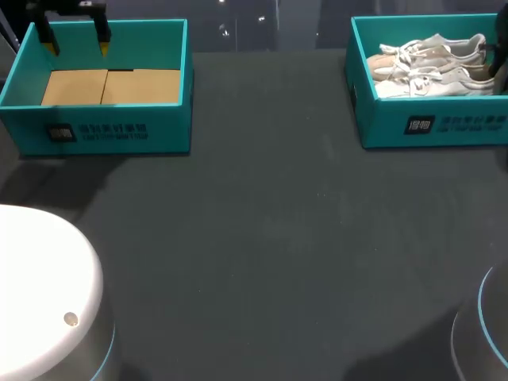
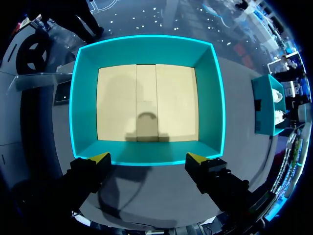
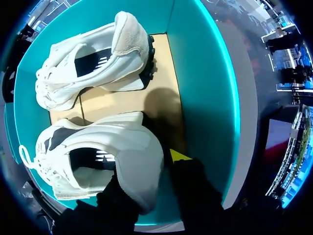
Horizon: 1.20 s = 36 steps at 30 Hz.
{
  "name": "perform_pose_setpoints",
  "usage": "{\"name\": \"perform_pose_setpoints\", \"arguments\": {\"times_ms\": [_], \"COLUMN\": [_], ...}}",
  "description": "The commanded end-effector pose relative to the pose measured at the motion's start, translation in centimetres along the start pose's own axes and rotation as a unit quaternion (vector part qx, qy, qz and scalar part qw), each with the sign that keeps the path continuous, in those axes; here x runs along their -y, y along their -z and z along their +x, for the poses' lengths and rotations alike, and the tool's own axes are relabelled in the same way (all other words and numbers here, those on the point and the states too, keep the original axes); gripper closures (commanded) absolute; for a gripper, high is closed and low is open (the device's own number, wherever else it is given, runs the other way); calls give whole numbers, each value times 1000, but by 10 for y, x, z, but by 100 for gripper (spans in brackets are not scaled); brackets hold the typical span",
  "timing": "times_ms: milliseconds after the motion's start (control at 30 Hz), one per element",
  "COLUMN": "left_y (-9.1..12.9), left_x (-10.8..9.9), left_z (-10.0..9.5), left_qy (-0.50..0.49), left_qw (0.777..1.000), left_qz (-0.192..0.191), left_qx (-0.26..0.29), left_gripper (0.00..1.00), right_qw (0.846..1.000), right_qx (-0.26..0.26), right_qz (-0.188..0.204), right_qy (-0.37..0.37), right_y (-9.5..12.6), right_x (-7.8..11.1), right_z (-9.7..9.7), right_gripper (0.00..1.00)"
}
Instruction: Take the shoe out of the shoebox, open the shoe tongue, remove and reinsert the insole, then place the shoe into the shoebox
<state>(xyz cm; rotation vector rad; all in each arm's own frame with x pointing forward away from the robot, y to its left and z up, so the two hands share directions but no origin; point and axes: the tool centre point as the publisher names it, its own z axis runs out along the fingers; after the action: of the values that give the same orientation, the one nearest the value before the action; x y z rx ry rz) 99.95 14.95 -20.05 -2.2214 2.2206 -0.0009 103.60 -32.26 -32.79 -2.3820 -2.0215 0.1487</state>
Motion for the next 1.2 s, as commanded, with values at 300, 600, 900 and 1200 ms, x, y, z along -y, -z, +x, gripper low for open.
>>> {"name": "perform_pose_setpoints", "arguments": {"times_ms": [300, 600, 900, 1200], "left_y": [0, 0, 0, 0], "left_x": [0, 0, 0, 0], "left_z": [0, 0, 0, 0], "left_qy": [0, 0, 0, 0], "left_qw": [1000, 1000, 1000, 1000], "left_qz": [0, 0, 0, 0], "left_qx": [0, 0, 0, 0], "left_gripper": [0, 0, 0, 0], "right_qw": [1000, 1000, 1000, 998], "right_qx": [-20, -20, -20, 27], "right_qz": [-4, -8, -8, -39], "right_qy": [-14, -13, -13, -39], "right_y": [23, 32, 32, 71], "right_x": [-3, -2, -2, 7], "right_z": [-5, 1, 1, -7], "right_gripper": [100, 100, 100, 100]}}
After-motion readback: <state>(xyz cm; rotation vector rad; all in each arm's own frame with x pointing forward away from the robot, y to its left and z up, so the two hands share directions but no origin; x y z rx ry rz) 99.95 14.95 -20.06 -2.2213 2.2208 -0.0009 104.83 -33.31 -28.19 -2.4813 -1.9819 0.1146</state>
